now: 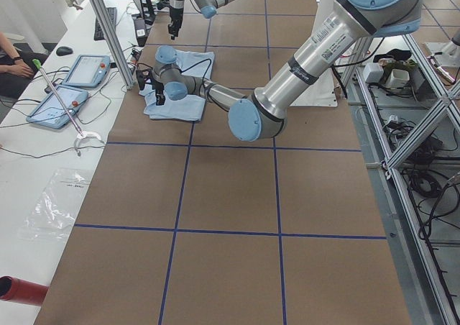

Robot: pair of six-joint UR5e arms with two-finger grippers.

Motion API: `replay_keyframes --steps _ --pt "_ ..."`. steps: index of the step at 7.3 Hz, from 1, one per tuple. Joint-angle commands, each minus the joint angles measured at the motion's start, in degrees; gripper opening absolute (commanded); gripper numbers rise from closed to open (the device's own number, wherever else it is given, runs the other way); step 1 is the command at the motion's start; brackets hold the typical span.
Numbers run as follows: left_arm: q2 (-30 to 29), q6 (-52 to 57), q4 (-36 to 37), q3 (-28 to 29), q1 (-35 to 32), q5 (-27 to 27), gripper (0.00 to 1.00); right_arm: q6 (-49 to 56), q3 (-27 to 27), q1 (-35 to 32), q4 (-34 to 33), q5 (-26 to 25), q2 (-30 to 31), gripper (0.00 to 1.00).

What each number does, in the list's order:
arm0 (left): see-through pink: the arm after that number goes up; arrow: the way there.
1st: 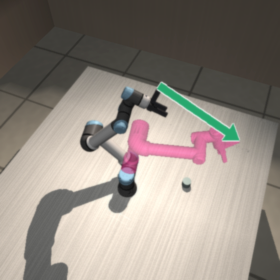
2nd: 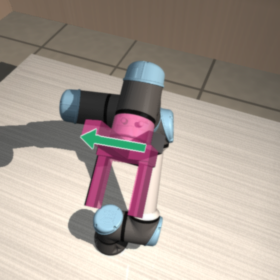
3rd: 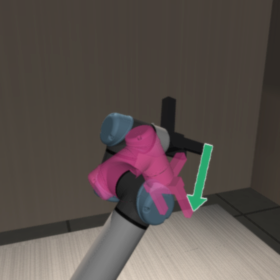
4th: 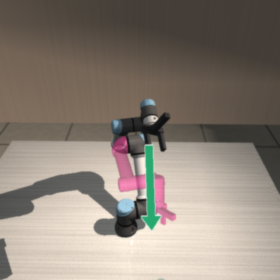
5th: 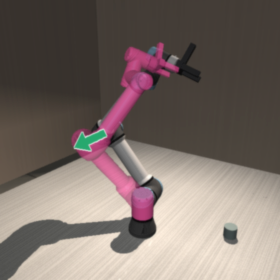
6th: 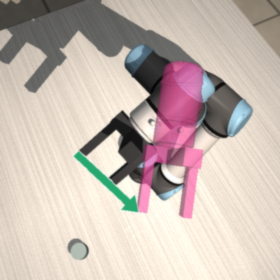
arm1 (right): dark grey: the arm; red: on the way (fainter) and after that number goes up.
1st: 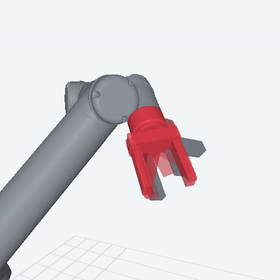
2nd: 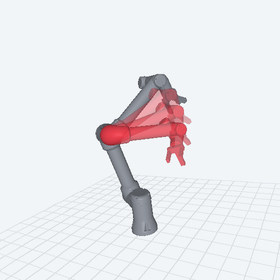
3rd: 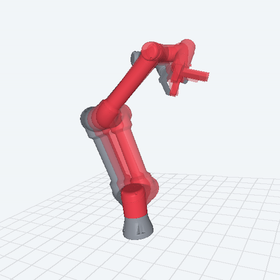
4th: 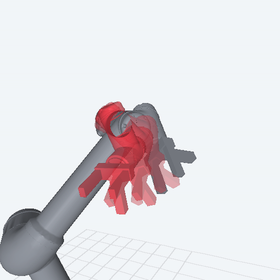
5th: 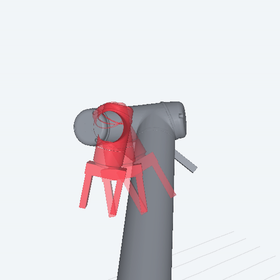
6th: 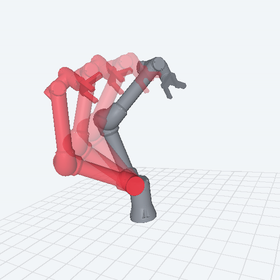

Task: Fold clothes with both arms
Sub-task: 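Open both grippers and move the right gripper to the folded shirt's side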

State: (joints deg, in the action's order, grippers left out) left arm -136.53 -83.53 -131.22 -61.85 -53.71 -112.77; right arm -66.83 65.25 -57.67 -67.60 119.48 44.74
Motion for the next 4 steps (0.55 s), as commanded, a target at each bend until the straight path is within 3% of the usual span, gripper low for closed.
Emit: replay_keyframes --steps 1,2,4 --pt "1.7 0.3 -0.1 -1.7 -0.1 -0.1 1.00 0.0 1.4 1.8 2.4 0.0 2.7 1.00" --pt "2.7 0.3 0.0 -3.2 -0.1 -0.1 1.00 -1.1 4.9 4.8 5.6 -0.4 6.9 1.00" --pt "4.9 0.2 0.1 -5.8 0.0 -0.3 1.00 -1.5 12.6 9.1 5.8 -1.7 15.6 1.00"
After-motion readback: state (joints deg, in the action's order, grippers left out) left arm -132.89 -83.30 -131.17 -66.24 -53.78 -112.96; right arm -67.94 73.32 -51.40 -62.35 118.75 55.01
